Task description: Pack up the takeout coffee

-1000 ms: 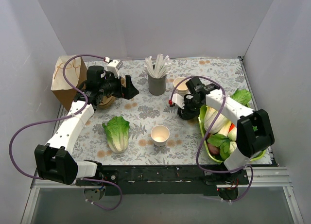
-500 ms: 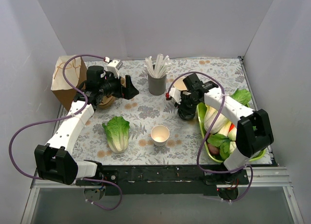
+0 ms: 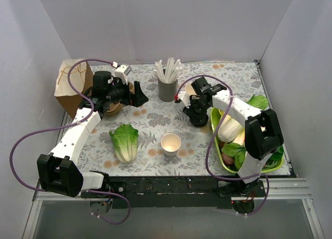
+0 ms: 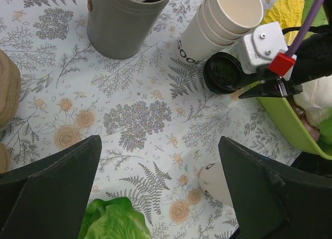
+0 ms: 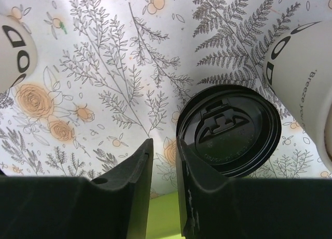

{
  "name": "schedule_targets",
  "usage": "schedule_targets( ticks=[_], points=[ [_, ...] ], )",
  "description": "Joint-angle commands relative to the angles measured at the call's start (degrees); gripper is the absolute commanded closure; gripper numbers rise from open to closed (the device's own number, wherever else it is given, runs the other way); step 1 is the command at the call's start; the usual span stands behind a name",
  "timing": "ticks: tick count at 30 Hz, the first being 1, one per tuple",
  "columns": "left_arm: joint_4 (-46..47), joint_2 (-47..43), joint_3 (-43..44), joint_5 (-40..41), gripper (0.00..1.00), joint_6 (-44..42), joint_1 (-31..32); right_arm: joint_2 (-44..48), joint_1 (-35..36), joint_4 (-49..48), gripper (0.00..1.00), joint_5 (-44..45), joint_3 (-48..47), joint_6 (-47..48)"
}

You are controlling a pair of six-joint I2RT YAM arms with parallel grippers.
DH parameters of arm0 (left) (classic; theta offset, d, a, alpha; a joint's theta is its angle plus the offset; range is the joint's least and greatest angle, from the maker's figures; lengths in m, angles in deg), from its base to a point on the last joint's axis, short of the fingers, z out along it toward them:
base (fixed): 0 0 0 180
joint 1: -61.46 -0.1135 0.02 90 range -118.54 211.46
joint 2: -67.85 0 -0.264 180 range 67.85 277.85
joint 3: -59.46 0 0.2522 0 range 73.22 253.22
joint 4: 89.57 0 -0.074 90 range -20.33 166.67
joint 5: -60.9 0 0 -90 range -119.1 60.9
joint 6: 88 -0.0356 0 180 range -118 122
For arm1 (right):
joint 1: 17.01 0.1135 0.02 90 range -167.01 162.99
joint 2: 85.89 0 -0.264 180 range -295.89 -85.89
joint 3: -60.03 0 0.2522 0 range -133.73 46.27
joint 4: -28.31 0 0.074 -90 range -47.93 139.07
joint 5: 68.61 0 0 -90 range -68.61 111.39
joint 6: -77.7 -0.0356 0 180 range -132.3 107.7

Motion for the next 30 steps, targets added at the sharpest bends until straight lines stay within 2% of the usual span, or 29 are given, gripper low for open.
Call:
schedule_targets(
  ticks=[1,15,22,26,30],
  points=[
    [0.1,-1.2,-0.2,-0.7,0.02,-0.9,-0.3,-1.9,0.1,-2.0,0.69,1.4,-2.8,-2.9],
    [-0.2,-1.1,-0.3,-0.4,0.02,-1.0,-0.3,-7.3,-1.0,-4.3,0.73,5.2,-6.7,-5.6],
    [-0.1,-0.7,-0.1,-0.5,0.02,-1.0,-0.3,-8.4,-1.2,-3.9,0.70,5.2,-7.4,-6.0],
    [-0.1,-0.5,-0.2,-0.5,0.02,-1.0,-0.3,-8.8,-1.3,-3.7,0.75,5.3,-7.6,-6.2],
    [-0.1,-0.6,-0.3,-0.4,0.02,-1.0,-0.3,-9.1,-1.3,-3.1,0.75,5.1,-7.6,-6.4]
  ],
)
